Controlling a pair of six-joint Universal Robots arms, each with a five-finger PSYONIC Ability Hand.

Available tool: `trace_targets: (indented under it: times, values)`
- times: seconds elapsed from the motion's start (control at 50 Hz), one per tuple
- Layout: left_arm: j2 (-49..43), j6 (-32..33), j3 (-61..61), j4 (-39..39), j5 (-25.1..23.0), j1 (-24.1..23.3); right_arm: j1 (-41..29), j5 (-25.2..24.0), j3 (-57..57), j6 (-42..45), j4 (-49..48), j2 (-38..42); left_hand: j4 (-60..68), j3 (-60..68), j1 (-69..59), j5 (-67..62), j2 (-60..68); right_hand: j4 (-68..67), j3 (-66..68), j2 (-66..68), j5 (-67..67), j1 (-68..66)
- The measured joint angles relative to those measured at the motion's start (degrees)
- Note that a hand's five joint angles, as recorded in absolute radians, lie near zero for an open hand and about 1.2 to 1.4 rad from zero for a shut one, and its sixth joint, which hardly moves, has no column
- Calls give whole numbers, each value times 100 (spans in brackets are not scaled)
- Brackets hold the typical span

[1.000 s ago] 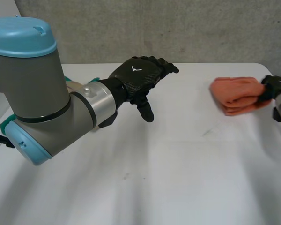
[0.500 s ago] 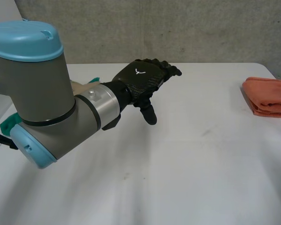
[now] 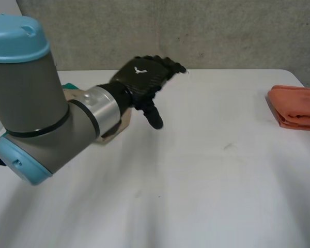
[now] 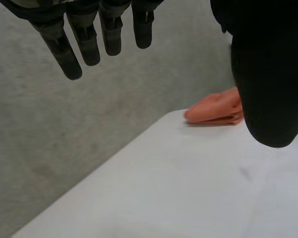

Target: Fold the laundry.

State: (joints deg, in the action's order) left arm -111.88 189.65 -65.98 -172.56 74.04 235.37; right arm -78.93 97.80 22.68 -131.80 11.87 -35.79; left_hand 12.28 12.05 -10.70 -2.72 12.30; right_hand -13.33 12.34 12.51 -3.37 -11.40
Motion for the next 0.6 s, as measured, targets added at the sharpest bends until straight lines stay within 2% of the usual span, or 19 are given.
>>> trace_targets:
  times: [0.04, 0.1, 0.18, 0.24, 0.3, 0.36, 0.42, 0.44, 0.5, 0.6]
  values:
    - [38, 10, -39, -105, 95, 117, -292, -243, 276, -356, -112, -308, 0, 0, 0, 0, -1, 0, 0, 0, 1, 0]
    - [107, 65, -157, -401, 238, 505, -903, -877, 1103, -1140, -276, -972, 0, 0, -1, 0, -1, 0, 0, 0, 1, 0]
    - [102, 230, -216, -575, 264, 827, -1343, -1236, 1834, -1549, -408, -1410, 0, 0, 0, 0, -1, 0, 0, 0, 1, 0]
    - [-15, 646, -258, -689, 256, 1200, -1910, -1476, 2746, -1791, -598, -1828, 0, 0, 0, 0, -1, 0, 0, 0, 1, 0]
    - [-237, 1172, -280, -691, 253, 1472, -2343, -1540, 3462, -1831, -743, -2044, 0, 0, 0, 0, -1, 0, 0, 0, 1, 0]
    - [-591, 2024, -368, -656, 260, 1838, -2803, -1555, 4374, -1808, -959, -2267, 0, 0, 0, 0, -1, 0, 0, 0, 1, 0]
    - [-702, 2272, -403, -651, 265, 1935, -2886, -1553, 4567, -1800, -1016, -2311, 0, 0, 0, 0, -1, 0, 0, 0, 1, 0]
    - [-974, 2774, -474, -651, 272, 2139, -3125, -1550, 5256, -1772, -1267, -2454, 0, 0, 0, 0, -1, 0, 0, 0, 1, 0]
    - [-1303, 3102, -496, -753, 278, 2293, -3239, -1547, 5753, -1756, -1494, -2543, 12, 9, -18, -1, 7, 0, 0, 0, 1, 0]
    - [-1642, 3212, -470, -1079, 283, 2378, -3273, -1545, 6192, -1750, -1700, -2609, 27, 29, -49, -34, 26, 0, 0, 0, 1, 0]
